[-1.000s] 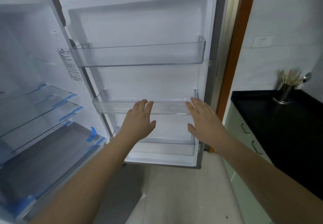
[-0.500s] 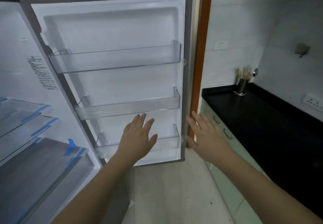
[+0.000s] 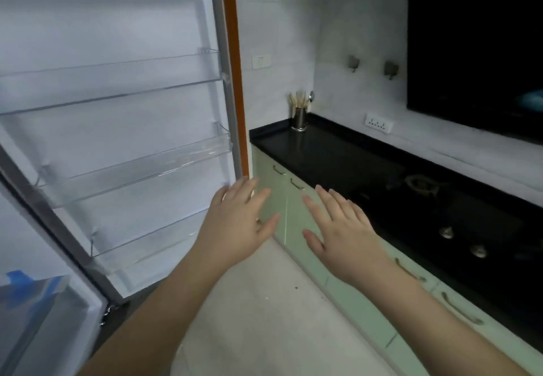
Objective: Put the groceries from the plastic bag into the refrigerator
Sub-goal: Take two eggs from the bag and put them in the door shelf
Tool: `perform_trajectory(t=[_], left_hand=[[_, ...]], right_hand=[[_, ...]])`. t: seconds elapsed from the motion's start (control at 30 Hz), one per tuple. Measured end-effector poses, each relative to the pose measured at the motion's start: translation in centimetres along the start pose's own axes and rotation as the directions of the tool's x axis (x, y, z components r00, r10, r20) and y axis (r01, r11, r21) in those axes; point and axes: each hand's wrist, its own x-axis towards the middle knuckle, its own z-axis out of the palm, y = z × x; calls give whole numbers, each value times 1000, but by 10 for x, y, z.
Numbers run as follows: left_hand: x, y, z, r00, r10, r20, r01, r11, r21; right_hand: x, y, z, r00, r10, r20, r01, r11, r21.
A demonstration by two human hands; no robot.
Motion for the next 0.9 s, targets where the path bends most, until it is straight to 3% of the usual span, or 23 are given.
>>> perform_trajectory(t=[0.37, 0.5, 0.67, 0.8, 0.9], left_hand=[[7, 196, 2, 920, 388, 57, -388, 922, -15], [-8, 309, 15, 859, 511, 28, -510, 859, -44], [-51, 465, 29, 716, 698, -8, -694, 712, -107], [-79, 556, 34, 613, 790, -6, -783, 606, -136], [-92, 604, 39, 558, 830, 17, -821, 555, -135]], right_hand=[[-162, 125, -70, 920, 382, -84, -390, 911, -136], [-256, 179, -98, 840, 528, -128, -543, 825, -158], [-399, 248, -136, 697, 699, -159, -715, 664, -218], [-487, 286, -160, 546, 819, -177, -834, 513, -202], [-526, 302, -167, 485, 857, -176, -871, 454, -189]])
